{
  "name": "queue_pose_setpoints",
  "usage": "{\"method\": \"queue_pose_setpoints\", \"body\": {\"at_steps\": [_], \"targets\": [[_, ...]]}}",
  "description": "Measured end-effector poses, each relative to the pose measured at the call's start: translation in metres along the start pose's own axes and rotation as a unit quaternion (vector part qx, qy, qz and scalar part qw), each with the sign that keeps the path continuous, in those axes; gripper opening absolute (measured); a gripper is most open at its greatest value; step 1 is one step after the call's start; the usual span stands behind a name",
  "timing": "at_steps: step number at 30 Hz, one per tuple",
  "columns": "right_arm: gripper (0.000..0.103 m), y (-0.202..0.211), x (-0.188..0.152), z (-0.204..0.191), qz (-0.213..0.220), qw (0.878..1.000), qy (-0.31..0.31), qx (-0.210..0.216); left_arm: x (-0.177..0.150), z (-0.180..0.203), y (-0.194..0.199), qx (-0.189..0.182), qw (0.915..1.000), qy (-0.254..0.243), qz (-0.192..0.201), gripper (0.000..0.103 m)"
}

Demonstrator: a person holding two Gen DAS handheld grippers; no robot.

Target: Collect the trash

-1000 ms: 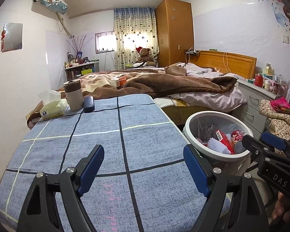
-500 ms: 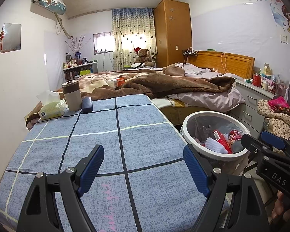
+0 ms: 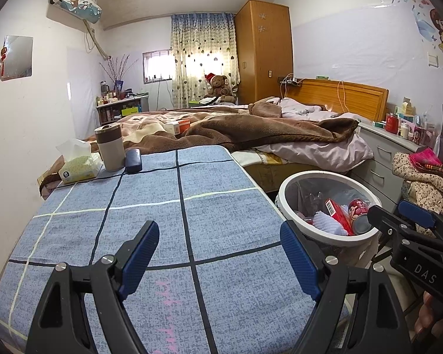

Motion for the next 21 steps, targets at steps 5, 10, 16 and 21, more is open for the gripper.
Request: {"method": "queue_pose_setpoints", "body": {"at_steps": [5, 10, 16, 21], "targets": [[0.070, 0.0007, 0.0000, -0.0004, 0.000, 1.000, 0.000, -0.001, 0.0004, 0.0001, -0.0003, 0.000, 1.0000, -0.001, 0.000, 0.085], [0.070, 0.0001, -0.0001, -0.0009, 0.000, 1.000, 0.000, -0.001, 0.0003, 0.0005, 0.0002, -0.001, 1.0000, -0.001, 0.000, 0.085], [0.070, 0.0012, 0.0003, 0.0007, -0.002, 1.000, 0.000, -0.001, 0.0012, 0.0031, 0.0002, -0.002, 1.0000, -0.001, -0.001, 0.085], [0.070, 0.0015, 0.0008, 0.0014, -0.001, 1.000, 0.000, -0.001, 0.0009, 0.0026, -0.0001, -0.002, 1.0000, -0.001, -0.001, 0.085]]}}
Point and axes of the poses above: each gripper's, at about its wrist camera, not at the fingertips, and y roughly against the way its jaws point, z to its right, x to its top, the point moved 10 cm from there along -y, roughly the way its jaws point, and after that the axes turned 12 degrees about y, right-handed, at the moved point
